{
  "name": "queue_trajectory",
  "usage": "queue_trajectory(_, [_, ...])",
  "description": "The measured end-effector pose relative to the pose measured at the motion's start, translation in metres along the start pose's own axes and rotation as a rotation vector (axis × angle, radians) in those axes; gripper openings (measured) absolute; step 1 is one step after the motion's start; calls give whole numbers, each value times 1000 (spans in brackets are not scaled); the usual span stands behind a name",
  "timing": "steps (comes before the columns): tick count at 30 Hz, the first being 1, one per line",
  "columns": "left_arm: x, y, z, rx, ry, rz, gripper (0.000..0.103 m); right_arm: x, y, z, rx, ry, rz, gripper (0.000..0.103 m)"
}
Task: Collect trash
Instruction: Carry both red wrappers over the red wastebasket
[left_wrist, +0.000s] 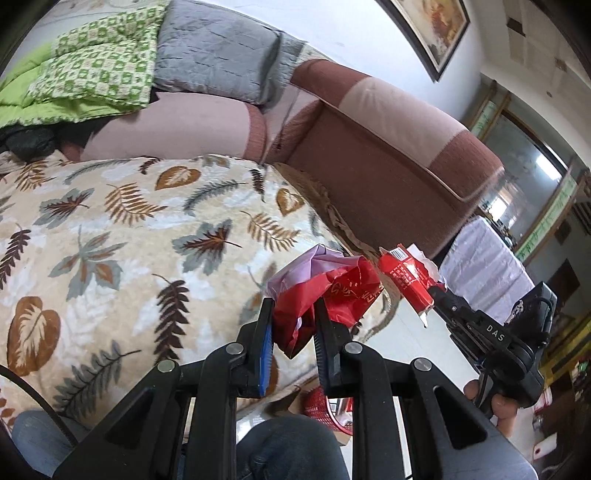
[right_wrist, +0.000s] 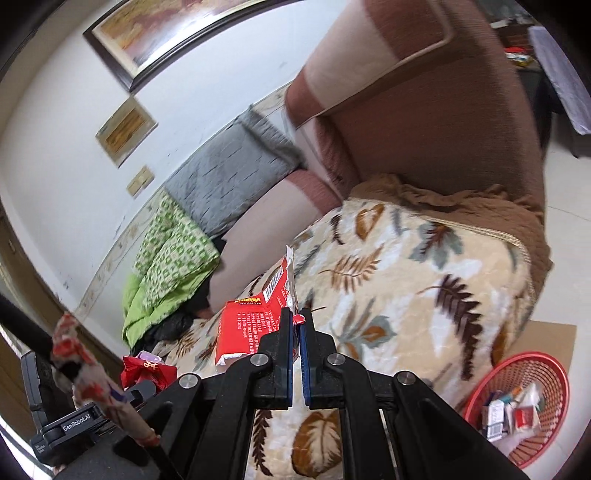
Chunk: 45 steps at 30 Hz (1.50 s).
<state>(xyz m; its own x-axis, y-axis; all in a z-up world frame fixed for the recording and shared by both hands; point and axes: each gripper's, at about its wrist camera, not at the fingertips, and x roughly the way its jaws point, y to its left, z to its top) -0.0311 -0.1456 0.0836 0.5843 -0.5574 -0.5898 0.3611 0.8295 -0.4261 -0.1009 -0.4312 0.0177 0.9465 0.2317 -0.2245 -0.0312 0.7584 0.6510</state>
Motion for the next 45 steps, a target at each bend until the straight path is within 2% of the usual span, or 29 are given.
queue_trajectory(10, [10, -67, -23, 140, 21, 5, 19, -71, -36, -9, 31, -98, -86, 4])
queue_trajectory(20, [13, -128, -48, 259, 39, -43, 19, -128, -65, -22, 68, -161, -150, 4])
queue_trajectory(27, [29, -161, -66, 320, 76, -72, 19, -147, -89, -32, 111, -173, -197, 4])
queue_trajectory(36, [68, -188, -97, 393, 165, -91, 19, -155, -128, -50, 173, -150, -290, 4])
queue_trajectory(39, [87, -191, -107, 405, 204, -105, 19, -151, -138, -59, 182, -139, -328, 4])
queue_trajectory(45, [141, -196, -126, 438, 343, -161, 19, -135, -180, -74, 279, -86, -394, 4])
